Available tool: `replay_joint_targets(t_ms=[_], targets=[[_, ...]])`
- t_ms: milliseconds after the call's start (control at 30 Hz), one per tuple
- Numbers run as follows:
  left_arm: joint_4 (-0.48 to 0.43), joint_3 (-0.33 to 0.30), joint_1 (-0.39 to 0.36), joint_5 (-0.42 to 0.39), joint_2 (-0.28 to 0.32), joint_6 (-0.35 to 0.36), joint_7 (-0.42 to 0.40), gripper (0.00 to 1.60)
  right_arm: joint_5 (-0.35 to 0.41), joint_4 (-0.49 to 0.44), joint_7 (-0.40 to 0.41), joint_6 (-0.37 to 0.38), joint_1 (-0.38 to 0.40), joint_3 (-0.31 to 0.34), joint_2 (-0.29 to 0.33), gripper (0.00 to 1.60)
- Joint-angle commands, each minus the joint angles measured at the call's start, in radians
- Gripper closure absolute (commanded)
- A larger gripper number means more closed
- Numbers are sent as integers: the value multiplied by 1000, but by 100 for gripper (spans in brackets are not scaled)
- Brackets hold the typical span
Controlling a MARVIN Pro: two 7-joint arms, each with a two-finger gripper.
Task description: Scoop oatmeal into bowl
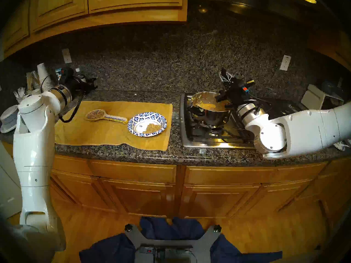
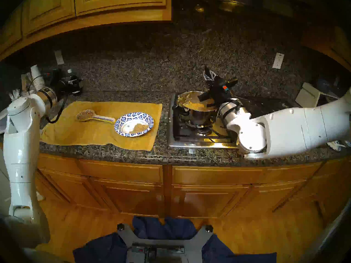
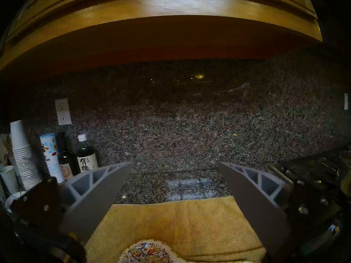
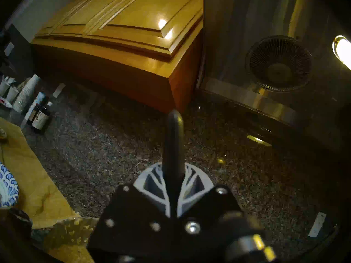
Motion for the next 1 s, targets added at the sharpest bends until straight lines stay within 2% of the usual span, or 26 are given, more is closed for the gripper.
replay_joint_targets(t_ms=[0, 67, 100, 167, 267, 333, 367, 400, 467, 500, 533, 567, 767, 967], targets=[[-27, -5, -32, -3, 8, -16, -2, 0, 114, -28, 20, -51, 25, 53, 0, 160], [-27, -5, -32, -3, 8, -16, -2, 0, 203, -44, 31, -73, 21, 74, 2, 160], [-27, -5, -32, -3, 8, -16, -2, 0, 203, -44, 31, -73, 21, 74, 2, 160], [-27, -5, -31, -4, 8, -15, -2, 0, 270, -51, 37, -89, 18, 89, 4, 160], [-27, -4, -31, -4, 9, -15, -1, 0, 394, -51, 70, -107, 15, 111, 10, 160], [-27, -4, -31, -4, 9, -15, -1, 0, 424, -51, 79, -110, 15, 116, 12, 160], [-27, -4, -31, -4, 9, -15, -1, 0, 492, -49, 100, -118, 12, 128, 17, 160], [-27, -4, -31, -4, 9, -15, -1, 0, 492, -49, 100, -118, 12, 128, 17, 160], [-27, -4, -31, -4, 9, -15, -1, 0, 550, -44, 122, -120, 10, 136, 20, 160], [-27, -4, -31, -4, 9, -15, -1, 0, 610, -43, 142, -126, 3, 148, 25, 160], [-27, -4, -31, -4, 9, -15, -1, 0, 610, -43, 142, -126, 3, 148, 25, 160], [-27, -4, -31, -5, 9, -16, -1, 0, 657, -44, 160, -128, 0, 159, 27, 160], [-27, -4, -31, -5, 9, -16, -1, 0, 823, -34, 258, -114, -32, 197, 12, 160], [-27, -4, -31, -5, 10, -16, 0, 0, 935, -30, 340, -89, -56, 232, -7, 160]])
